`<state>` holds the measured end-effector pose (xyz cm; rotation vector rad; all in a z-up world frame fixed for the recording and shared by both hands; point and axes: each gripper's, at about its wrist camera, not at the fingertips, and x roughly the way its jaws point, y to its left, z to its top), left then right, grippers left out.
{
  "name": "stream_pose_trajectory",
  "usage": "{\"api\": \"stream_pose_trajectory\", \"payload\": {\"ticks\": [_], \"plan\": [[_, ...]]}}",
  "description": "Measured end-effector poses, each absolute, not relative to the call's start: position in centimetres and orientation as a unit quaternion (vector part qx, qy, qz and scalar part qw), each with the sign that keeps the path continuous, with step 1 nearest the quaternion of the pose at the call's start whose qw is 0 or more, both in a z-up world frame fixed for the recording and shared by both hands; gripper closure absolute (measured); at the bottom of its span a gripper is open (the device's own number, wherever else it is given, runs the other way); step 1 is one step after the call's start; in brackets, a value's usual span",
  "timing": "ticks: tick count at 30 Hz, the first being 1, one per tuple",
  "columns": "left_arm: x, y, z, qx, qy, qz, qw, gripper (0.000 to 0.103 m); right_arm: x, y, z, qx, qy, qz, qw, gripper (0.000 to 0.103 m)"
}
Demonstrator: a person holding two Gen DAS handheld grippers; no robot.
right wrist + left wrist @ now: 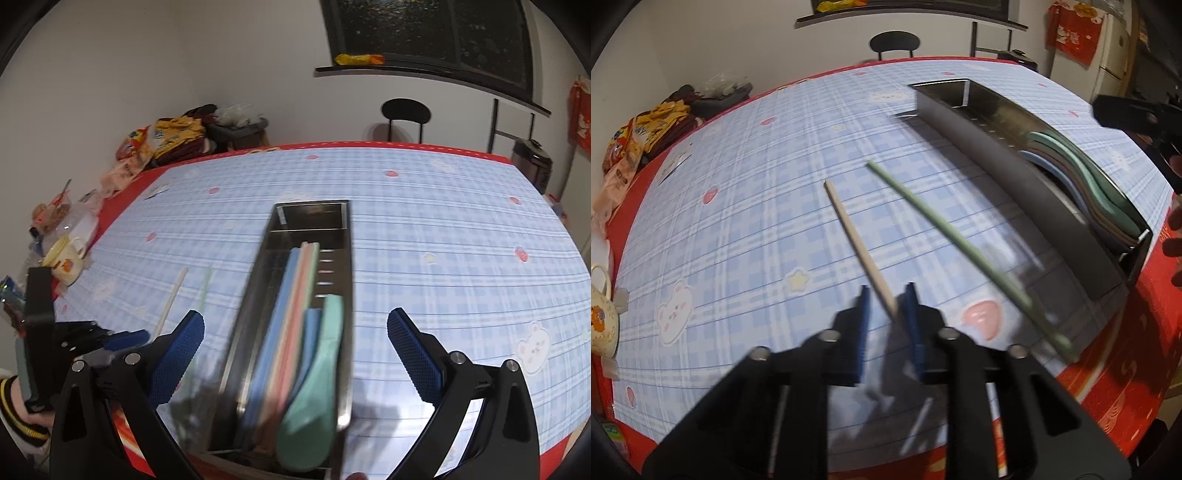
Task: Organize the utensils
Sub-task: 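Close left tool on the wooden chopstick lying beside the green chopstick, then close right tool on the green chopstick while left tool lifts the wooden chopstick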
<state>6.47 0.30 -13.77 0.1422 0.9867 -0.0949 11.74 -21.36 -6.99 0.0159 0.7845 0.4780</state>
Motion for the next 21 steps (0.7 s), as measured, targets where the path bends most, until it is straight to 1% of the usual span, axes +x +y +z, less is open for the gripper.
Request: {"api": "stream_pose_trajectory", "payload": {"ticks": [4, 6, 10, 16, 17, 18, 21], "plan": [[6.7, 3.1, -13.8, 0.055, 0.467, -0.017, 0.882, 0.090, 11.0, -20.1, -6.5, -0.016, 0.377, 0.242, 0.894, 0.006], [6.8, 5.0, -13.9, 0.030, 0.466, -0.009, 0.884, 0.092, 10.9, -19.3, -6.4, -0.027, 0.384, 0.249, 0.889, 0.006], [6.7, 7.6, -13.9, 0.008, 0.461, -0.009, 0.887, 0.092, 10.7, -17.3, -6.6, -0.056, 0.404, 0.259, 0.876, 0.006], [6.3, 9.4, -14.0, -0.010, 0.450, -0.025, 0.892, 0.092, 9.8, -14.0, -6.9, -0.097, 0.408, 0.288, 0.861, 0.007], [6.2, 9.6, -14.0, -0.011, 0.449, -0.028, 0.893, 0.092, 9.6, -13.2, -7.1, -0.103, 0.411, 0.298, 0.856, 0.014], [6.1, 9.7, -14.0, -0.012, 0.447, -0.032, 0.894, 0.092, 9.4, -12.5, -7.2, -0.109, 0.414, 0.302, 0.852, 0.025], [5.9, 10.0, -14.0, -0.009, 0.443, -0.030, 0.896, 0.092, 9.3, -10.7, -8.0, -0.121, 0.432, 0.307, 0.839, 0.039]]}}
